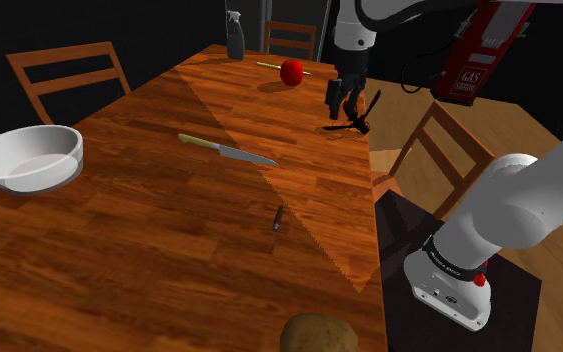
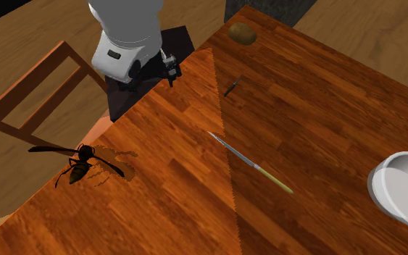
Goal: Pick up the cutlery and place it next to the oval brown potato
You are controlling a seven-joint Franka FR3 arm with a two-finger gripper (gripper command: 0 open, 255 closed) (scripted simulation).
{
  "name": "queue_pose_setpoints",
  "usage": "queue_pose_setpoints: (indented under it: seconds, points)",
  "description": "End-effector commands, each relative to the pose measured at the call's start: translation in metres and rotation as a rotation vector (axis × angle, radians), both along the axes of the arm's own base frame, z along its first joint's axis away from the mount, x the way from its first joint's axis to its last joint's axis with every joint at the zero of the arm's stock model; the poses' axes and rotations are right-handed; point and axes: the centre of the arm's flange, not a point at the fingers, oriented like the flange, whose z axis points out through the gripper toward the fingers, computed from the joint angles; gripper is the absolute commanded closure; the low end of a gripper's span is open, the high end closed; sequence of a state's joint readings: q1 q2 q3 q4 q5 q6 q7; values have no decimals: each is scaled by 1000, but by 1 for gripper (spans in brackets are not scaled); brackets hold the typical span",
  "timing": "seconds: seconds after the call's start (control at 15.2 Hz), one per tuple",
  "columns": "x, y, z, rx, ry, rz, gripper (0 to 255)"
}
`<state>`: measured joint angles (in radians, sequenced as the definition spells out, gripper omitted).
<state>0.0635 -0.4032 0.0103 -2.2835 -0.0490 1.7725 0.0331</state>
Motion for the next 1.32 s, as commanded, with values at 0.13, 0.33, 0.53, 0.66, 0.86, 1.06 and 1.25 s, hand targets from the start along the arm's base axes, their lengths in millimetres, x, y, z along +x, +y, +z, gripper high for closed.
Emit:
queue_pose_setpoints:
  seconds: [0.13,0.33,0.53,0.66,0.86,1.06,1.25]
  points:
    - [37,23,-23,14,-17,78,0]
    - [65,41,-40,23,-29,136,0]
    - [92,62,-56,33,-40,193,0]
    - [110,77,-66,40,-48,232,0]
    - [135,100,-81,50,-60,289,0]
    - [159,125,-95,60,-71,347,0]
    - [181,151,-109,70,-83,404,0]
